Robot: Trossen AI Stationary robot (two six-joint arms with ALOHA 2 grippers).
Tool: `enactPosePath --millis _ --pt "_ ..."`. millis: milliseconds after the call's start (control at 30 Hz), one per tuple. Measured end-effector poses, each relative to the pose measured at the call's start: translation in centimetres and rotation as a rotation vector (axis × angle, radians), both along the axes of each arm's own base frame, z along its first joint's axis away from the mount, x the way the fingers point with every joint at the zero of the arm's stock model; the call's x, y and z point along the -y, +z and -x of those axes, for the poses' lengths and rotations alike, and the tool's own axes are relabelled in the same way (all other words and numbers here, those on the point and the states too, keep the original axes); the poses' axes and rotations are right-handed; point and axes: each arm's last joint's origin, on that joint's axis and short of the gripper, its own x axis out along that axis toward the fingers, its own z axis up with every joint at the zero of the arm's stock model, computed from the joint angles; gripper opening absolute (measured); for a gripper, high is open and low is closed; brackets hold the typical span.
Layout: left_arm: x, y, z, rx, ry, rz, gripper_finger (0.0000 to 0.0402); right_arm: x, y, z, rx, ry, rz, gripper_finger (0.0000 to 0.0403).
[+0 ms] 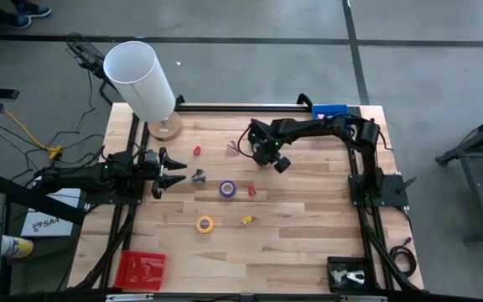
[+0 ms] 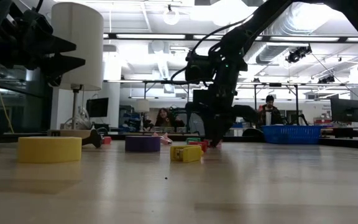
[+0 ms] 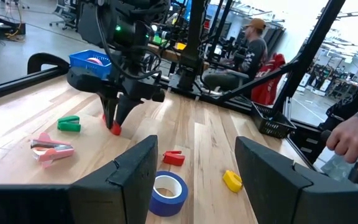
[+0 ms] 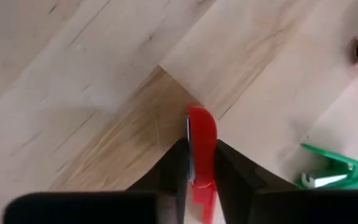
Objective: Pick and place Stapler, Stapler remover, tape
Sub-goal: Put the bottom right red stapler into the red bin
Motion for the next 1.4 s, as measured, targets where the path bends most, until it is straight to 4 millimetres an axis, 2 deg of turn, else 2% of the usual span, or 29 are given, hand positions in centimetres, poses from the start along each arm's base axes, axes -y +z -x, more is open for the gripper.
enactPosePath --millis 100,367,667,833,1000,1200,1400 --pt "0.0 0.0 0.0 0.0 0.0 0.0 0.0213 0.0 0.0 0.1 -0.007 -0.052 -0.017 0.0031" --pt "0.0 0.0 0.0 -0.001 0.0 0.0 0.0213 -0.8 1.3 0.3 -0.011 -0.243 -0.101 0.0031" --pt "0.0 0.0 0.0 0.0 0.0 0.0 0.0213 -2.2 6.3 -0.1 0.177 -0.481 -0.436 0.0031" --pt "0.0 0.0 0.0 0.0 0.0 0.0 0.0213 -3.7 9.2 -1.1 0.33 -0.509 -0.599 0.0031" --pt "0.0 0.0 0.0 0.0 0.012 0.0 0.0213 -5.5 11.2 -2.6 0.473 -0.496 -0.716 0.0031" --pt "-0.2 0.1 0.0 0.007 0.06 0.004 0.0213 -7.7 12.2 -3.8 0.574 -0.5 -0.748 0.0031" --pt "-0.4 0.6 0.1 0.074 0.147 0.112 0.0213 -8.6 12.6 -4.2 0.622 -0.534 -0.739 0.0031"
